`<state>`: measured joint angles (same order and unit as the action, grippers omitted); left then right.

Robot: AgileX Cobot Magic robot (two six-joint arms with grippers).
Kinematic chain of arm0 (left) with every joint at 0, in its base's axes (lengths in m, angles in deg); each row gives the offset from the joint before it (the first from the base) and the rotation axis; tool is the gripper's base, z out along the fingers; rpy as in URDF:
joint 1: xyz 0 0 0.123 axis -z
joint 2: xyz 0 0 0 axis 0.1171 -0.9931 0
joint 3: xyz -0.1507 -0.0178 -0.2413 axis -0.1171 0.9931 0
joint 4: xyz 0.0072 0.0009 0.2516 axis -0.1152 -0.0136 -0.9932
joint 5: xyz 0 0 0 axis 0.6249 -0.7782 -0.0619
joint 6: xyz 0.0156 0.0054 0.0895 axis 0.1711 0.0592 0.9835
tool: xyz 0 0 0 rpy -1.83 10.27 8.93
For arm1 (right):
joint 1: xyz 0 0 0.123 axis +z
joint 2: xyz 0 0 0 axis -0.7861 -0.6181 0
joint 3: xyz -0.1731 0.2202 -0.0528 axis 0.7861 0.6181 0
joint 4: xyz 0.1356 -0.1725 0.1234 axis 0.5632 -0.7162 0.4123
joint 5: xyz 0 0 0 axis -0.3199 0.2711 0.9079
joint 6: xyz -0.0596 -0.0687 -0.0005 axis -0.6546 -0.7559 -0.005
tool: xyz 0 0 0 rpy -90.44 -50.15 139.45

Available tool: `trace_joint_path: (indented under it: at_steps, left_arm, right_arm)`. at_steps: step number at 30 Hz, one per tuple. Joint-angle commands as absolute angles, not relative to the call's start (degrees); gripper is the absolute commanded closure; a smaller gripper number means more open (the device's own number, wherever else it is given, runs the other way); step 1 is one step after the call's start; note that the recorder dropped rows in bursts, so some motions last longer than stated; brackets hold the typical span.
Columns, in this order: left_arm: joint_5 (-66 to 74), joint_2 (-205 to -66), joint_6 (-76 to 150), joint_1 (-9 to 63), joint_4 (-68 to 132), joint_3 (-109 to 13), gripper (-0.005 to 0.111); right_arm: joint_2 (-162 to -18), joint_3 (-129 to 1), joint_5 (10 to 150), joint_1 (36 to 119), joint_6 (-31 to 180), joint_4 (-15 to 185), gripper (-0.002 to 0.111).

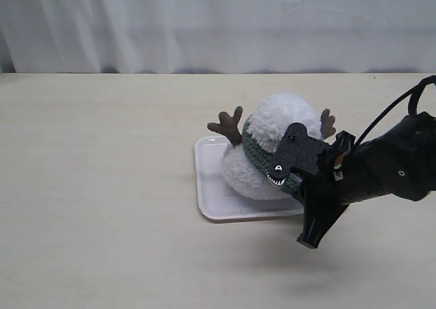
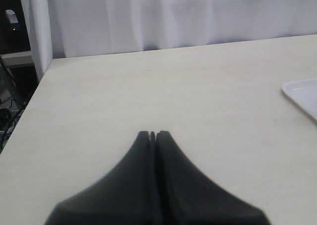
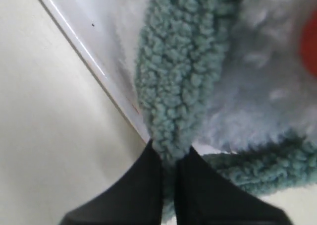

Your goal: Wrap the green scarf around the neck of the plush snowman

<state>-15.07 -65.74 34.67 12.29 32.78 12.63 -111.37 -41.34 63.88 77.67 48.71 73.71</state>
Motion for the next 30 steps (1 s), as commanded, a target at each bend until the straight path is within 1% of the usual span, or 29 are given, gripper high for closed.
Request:
trace_joint_path:
  at_steps: [1,3,6,7,8,9,12,17,19,21,24,30]
  left_arm:
    - [-14.3,-65.6,34.7,12.8,32.7,12.7,0.107]
    - [-14.3,-65.6,34.7,12.8,32.7,12.7,0.107]
    - [-14.3,-65.6,34.7,12.8,32.7,12.7,0.107]
    - [-14.3,-65.6,34.7,12.8,32.7,12.7,0.107]
    - [-14.3,-65.6,34.7,12.8,32.7,12.7,0.107]
    - [-14.3,-65.6,34.7,12.8,32.7,12.7,0.107]
    - [-14.3,-65.6,34.7,12.8,32.7,12.7,0.107]
    - [-14.3,-65.6,34.7,12.8,32.7,12.7,0.107]
    - [-14.3,-65.6,34.7,12.8,32.7,12.7,0.107]
    - [-14.3,-65.6,34.7,12.8,32.7,12.7,0.107]
    - [-14.4,-65.6,34.7,12.8,32.7,12.7,0.107]
    - [-14.4,-65.6,34.7,12.8,32.7,12.7,0.107]
  right_arm:
    - [-111.1,-41.7,61.7,77.2,49.5,71.9,0.103]
    - [-110.9,-41.7,61.2,77.3,49.8,71.9,0.089]
    - [-110.2,-41.7,59.0,77.3,53.6,71.9,0.06]
    - [-109.8,-41.7,58.6,77.3,54.7,71.9,0.056]
    - [-109.3,-41.7,58.5,77.2,58.8,71.9,0.049]
    - [-109.2,-41.7,58.5,77.0,61.1,71.8,0.047]
    - [-110.4,-41.7,59.3,73.3,71.4,71.8,0.047]
    - [-111.8,-41.5,60.3,71.6,74.9,71.9,0.047]
    - [-111.9,-40.5,64.7,71.6,74.9,72.7,0.042]
    - [-111.9,-39.7,68.8,71.6,74.9,72.7,0.042]
    - [-112.9,-38.7,72.7,71.6,75.8,72.7,0.048]
    - [-117.1,-38.8,73.0,71.6,75.6,72.7,0.07]
